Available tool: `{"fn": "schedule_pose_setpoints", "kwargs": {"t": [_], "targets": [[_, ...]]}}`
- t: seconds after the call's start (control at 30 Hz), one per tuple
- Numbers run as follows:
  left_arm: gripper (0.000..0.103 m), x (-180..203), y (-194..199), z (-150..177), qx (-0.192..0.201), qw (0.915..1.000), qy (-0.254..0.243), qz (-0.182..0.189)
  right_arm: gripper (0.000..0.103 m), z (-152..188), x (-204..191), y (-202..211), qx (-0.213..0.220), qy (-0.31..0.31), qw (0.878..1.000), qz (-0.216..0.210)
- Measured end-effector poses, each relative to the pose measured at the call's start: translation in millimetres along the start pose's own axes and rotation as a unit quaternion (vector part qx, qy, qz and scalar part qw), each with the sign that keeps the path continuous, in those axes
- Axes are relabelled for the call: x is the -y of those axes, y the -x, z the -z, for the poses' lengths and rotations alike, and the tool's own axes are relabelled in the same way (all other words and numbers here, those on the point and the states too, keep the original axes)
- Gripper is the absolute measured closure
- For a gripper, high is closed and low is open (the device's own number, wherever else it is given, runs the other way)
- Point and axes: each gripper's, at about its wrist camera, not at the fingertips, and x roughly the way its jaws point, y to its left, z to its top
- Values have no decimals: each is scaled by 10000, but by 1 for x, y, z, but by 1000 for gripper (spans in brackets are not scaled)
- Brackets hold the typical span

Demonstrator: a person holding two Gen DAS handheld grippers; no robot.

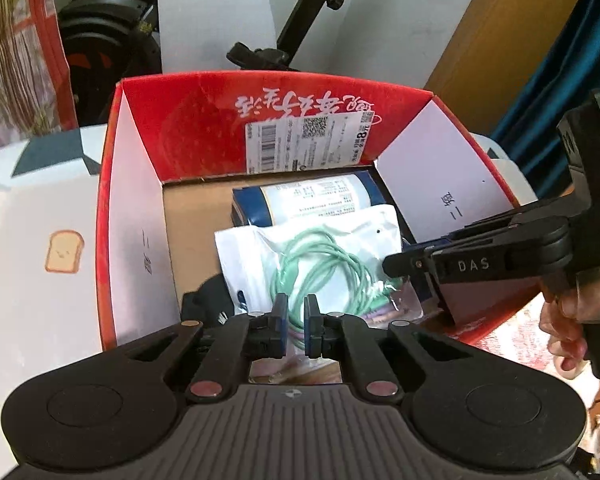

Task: Organize soft objects
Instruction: 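Open both grippers to release the cable bag inside the box, then move both grippers down to the black-and-grey gloves beside the box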

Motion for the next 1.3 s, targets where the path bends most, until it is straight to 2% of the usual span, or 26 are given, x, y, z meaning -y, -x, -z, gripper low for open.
{"fn": "schedule_pose_setpoints", "kwargs": {"t": [0.07, 0.13, 0.2, 0.27, 0.33, 0.4, 0.47, 0.53, 0.63, 0.7, 0.8, 0.9, 1.17, 1.3], "targets": [[90, 4, 1, -1, 23, 9999, -59, -103, 90, 0, -2, -1, -36, 46, 9998, 171], [77, 7, 2, -3, 44, 9997, -101, -196, 88, 2, -2, 0, -54, 45, 9995, 295], [53, 9, 5, -4, 96, 9995, -139, -250, 80, 5, -3, 5, 6, 46, 9995, 316], [49, 11, 9, -4, 157, 9992, -177, -328, 77, 5, -5, 9, 66, 43, 9996, 260], [41, 13, 12, -5, 185, 9987, -226, -429, 64, 6, -8, 16, 141, 77, 9996, 220], [16, 14, 15, -7, 173, 9984, -163, -516, 45, 7, -12, 25, 260, 122, 9994, 202], [6, 15, 23, -8, 257, 9980, -128, -572, 40, 9, -15, 34, 410, 162, 9988, 225], [5, 18, 31, -8, 345, 9966, -198, -728, 36, 11, -17, 41, 511, 232, 9982, 231], [0, 22, 40, -8, 401, 9950, -244, -886, 24, 15, -21, 51, 670, 302, 9970, 225], [0, 25, 45, -5, 453, 9938, -276, -973, 10, 18, -23, 58, 802, 381, 9958, 245], [0, 29, 53, 0, 545, 9924, -294, -1066, 1, 25, -27, 71, 1067, 495, 9924, 366], [0, 30, 63, 9, 688, 9913, -219, -1103, 0, 34, -29, 84, 1327, 587, 9885, 422], [0, 37, 89, 39, 1089, 9835, -196, -1432, 0, 72, -22, 123, 2044, 472, 9776, 159], [0, 43, 100, 65, 1297, 9812, -292, -1395, 0, 96, -18, 138, 2433, 453, 9688, 128]]}}
